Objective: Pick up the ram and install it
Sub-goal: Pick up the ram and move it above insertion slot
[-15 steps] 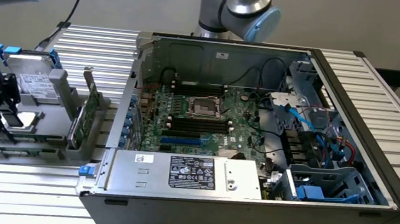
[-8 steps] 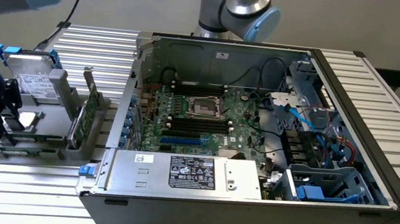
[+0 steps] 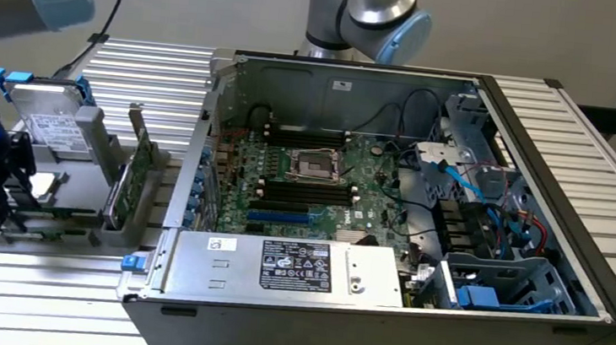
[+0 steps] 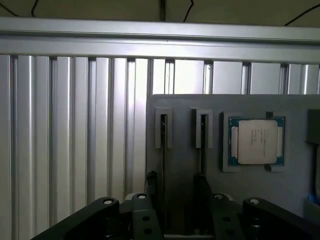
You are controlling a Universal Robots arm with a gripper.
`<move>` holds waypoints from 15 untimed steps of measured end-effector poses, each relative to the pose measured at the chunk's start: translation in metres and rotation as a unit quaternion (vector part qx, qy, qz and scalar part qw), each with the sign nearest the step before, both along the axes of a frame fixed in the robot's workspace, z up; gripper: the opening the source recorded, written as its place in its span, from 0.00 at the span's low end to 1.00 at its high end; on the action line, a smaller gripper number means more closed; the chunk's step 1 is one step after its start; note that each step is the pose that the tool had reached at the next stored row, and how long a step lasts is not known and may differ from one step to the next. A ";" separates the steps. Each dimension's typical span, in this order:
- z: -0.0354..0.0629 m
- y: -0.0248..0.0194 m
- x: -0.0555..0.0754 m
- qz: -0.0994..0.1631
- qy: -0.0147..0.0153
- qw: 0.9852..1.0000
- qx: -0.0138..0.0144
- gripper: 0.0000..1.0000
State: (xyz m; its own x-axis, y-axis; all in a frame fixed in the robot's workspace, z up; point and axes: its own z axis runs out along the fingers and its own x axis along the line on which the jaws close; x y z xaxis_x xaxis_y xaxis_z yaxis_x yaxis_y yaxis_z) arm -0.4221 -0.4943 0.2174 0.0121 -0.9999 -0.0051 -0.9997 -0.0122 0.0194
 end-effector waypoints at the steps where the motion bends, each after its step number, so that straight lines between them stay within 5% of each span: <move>1: -0.0018 -0.0010 0.000 0.000 0.000 1.000 0.000 0.42; 10: -0.0169 -0.0068 0.000 -0.004 -0.001 1.000 0.003 0.42; 15: -0.0191 -0.0082 0.001 -0.005 -0.001 1.000 0.009 0.42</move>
State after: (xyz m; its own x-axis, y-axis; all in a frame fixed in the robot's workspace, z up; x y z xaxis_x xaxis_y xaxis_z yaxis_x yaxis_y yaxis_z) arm -0.4210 -0.5025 0.1983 0.0024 -0.9997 -0.0234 -0.9999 -0.0028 0.0166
